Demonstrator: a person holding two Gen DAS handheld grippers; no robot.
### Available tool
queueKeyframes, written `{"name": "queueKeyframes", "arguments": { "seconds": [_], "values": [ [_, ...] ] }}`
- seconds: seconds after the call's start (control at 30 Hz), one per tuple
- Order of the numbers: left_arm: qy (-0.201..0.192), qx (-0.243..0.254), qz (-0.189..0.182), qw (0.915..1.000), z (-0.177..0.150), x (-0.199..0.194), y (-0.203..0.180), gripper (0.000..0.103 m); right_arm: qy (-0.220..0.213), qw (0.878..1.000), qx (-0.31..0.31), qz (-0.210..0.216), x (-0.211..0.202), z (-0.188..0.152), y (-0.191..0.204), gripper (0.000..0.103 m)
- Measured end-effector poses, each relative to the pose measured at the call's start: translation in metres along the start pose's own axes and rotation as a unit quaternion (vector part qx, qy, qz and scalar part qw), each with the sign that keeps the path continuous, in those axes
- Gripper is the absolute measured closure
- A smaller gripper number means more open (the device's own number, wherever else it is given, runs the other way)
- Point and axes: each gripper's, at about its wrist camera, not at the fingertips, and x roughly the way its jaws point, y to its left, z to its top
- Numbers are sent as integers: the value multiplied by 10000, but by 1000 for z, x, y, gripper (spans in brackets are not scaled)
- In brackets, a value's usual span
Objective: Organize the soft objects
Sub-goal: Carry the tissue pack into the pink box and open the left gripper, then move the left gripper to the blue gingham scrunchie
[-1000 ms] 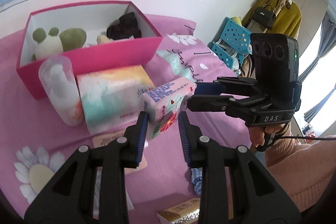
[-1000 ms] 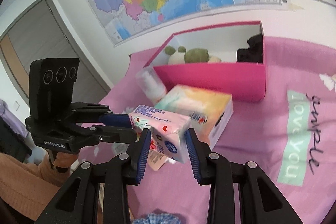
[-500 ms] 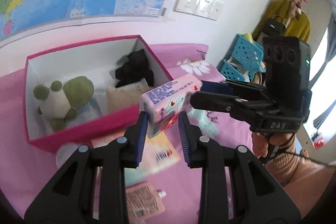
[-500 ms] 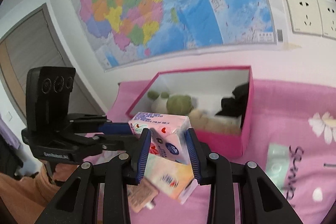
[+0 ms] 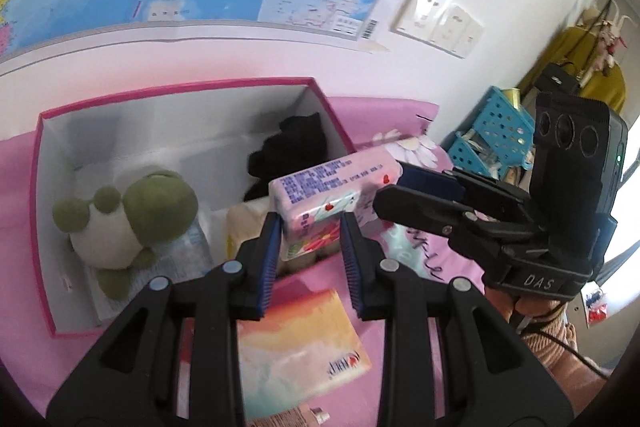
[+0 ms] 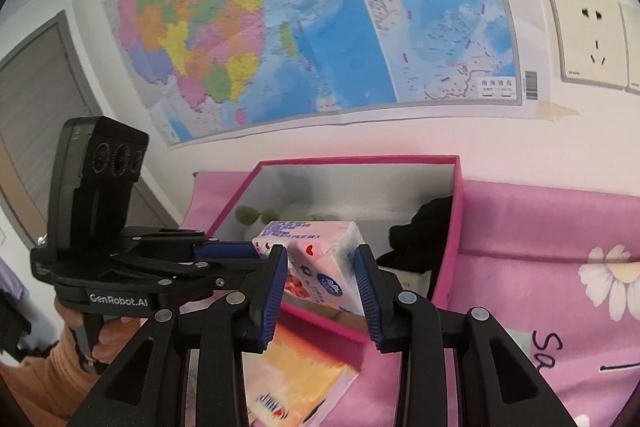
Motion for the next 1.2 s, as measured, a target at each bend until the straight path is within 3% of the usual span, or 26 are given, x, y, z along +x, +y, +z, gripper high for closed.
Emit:
{"name": "queueKeyframes", "arguments": {
  "seconds": [0.37, 0.6, 0.8, 1.07, 1.2],
  "values": [
    [345, -484, 473, 9971, 29, 31, 26, 71, 167, 9984, 533, 9, 51, 22, -30, 67],
    [155, -586, 726, 9955, 26, 23, 33, 69, 139, 9973, 637, -338, 58, 15, -38, 56],
    [-56, -136, 500, 9986, 3, -1, 15, 69, 147, 9990, 302, -287, 28, -4, -28, 56],
    [-203, 554, 121, 9982, -48, -40, -17, 69, 266, 9993, -215, 169, -25, -40, 1, 56],
    [-158, 770, -53, 9969, -75, -51, -29, 69, 562, 9962, -392, 531, -46, -67, 17, 48]
  ]
}}
